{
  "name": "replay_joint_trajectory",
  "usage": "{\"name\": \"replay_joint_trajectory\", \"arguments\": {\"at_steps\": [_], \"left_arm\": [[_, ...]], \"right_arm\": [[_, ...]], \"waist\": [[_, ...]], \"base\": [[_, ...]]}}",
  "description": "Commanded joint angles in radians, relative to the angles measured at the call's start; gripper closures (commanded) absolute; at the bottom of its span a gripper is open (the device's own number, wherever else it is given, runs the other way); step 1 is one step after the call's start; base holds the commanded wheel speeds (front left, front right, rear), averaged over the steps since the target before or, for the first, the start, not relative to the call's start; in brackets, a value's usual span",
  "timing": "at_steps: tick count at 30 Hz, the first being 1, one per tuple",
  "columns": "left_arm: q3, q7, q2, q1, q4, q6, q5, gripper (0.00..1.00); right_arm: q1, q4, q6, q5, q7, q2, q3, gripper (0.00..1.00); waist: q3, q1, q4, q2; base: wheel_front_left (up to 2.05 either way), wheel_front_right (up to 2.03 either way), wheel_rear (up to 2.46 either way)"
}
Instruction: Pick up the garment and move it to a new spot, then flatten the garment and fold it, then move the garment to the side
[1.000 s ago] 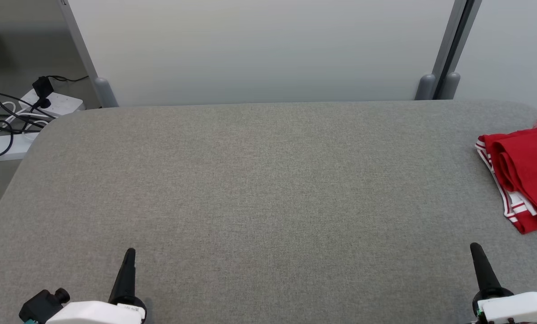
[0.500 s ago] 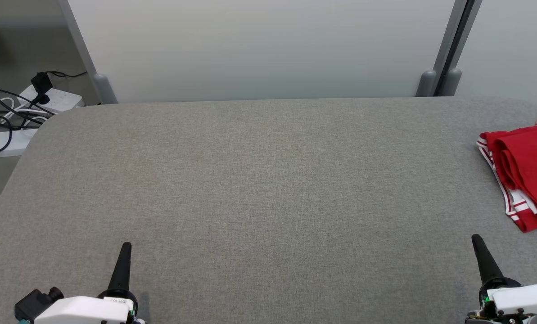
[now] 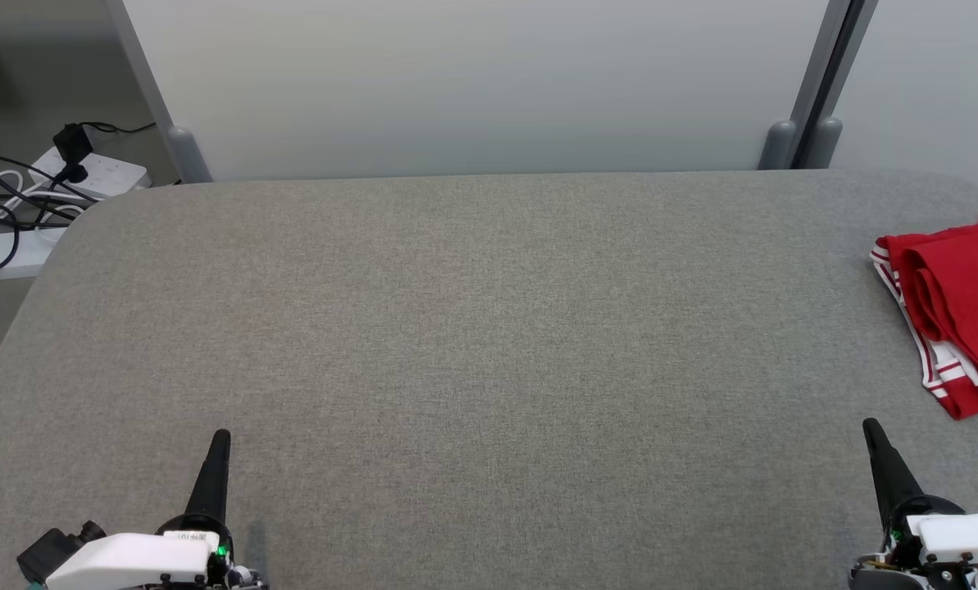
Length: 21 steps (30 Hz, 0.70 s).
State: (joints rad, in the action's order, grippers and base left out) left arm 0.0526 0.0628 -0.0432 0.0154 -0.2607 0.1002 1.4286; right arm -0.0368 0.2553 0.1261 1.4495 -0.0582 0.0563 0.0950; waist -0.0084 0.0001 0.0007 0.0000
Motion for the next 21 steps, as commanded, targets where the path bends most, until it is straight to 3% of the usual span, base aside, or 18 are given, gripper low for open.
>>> {"name": "replay_joint_trajectory", "arguments": {"at_steps": [1, 14, 21], "left_arm": [[0.036, 0.012, -0.006, 0.069, 0.024, 0.012, 0.025, 1.00], [0.060, 0.049, -0.007, 0.092, 0.016, 0.030, 0.173, 1.00], [0.061, 0.051, -0.007, 0.093, 0.015, 0.030, 0.180, 1.00]], "right_arm": [[-0.048, -0.020, 0.004, 0.025, -0.012, 0.006, -0.008, 1.00], [-0.070, -0.011, 0.005, 0.157, -0.050, -0.002, 0.014, 1.00], [-0.071, -0.011, 0.005, 0.162, -0.052, -0.003, 0.015, 1.00]], "waist": [[0.001, -0.0001, 0.000, 0.0000], [0.011, -0.0001, -0.001, 0.0000], [0.012, -0.0001, -0.001, 0.0000]], "base": [[0.00, 0.00, 0.00], [0.00, 0.00, 0.00], [0.00, 0.00, 0.00]]}}
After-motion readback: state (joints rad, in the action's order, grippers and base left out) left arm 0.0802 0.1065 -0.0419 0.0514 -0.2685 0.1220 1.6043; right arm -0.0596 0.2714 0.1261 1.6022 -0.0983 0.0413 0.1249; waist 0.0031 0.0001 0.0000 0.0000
